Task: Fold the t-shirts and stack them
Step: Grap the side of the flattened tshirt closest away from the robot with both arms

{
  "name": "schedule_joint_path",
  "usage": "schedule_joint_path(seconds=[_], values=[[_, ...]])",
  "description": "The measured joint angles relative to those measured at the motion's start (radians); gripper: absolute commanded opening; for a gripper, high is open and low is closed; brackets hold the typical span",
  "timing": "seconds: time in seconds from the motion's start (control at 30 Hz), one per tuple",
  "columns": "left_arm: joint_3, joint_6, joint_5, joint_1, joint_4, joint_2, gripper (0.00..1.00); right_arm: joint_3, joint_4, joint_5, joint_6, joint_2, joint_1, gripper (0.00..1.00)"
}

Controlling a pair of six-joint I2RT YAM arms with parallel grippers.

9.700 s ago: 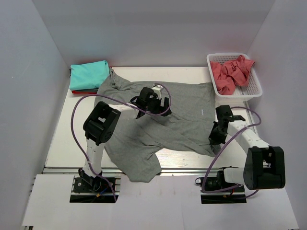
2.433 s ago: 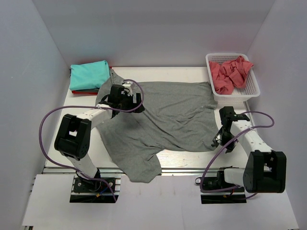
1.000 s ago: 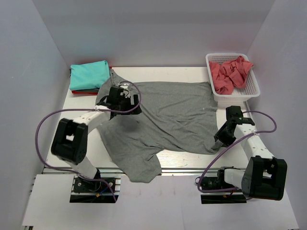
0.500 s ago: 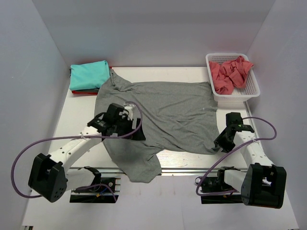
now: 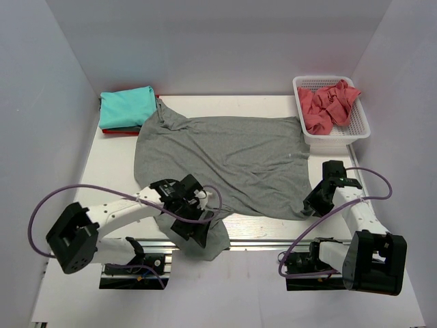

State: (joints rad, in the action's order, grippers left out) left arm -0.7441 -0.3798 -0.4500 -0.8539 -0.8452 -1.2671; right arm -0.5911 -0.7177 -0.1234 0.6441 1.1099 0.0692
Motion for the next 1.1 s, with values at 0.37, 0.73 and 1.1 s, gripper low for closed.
schedule_joint_path(seconds=[0.37, 0.73, 1.1], values=[[0.066, -0.067, 0.050, -0.203, 0.034, -0.127, 0.69, 0.018, 0.028, 0.008, -0.018, 0.005, 0.018, 0.48], [0.023, -0.151, 0.219, -0.273, 0.041, -0.181, 0.00, 0.082, 0.085, 0.076, -0.029, -0.011, 0.034, 0.30], [-0.079, -0.179, 0.458, -0.257, 0.051, -0.018, 0.00, 0.092, 0.122, 0.148, -0.027, -0.013, 0.035, 0.00]])
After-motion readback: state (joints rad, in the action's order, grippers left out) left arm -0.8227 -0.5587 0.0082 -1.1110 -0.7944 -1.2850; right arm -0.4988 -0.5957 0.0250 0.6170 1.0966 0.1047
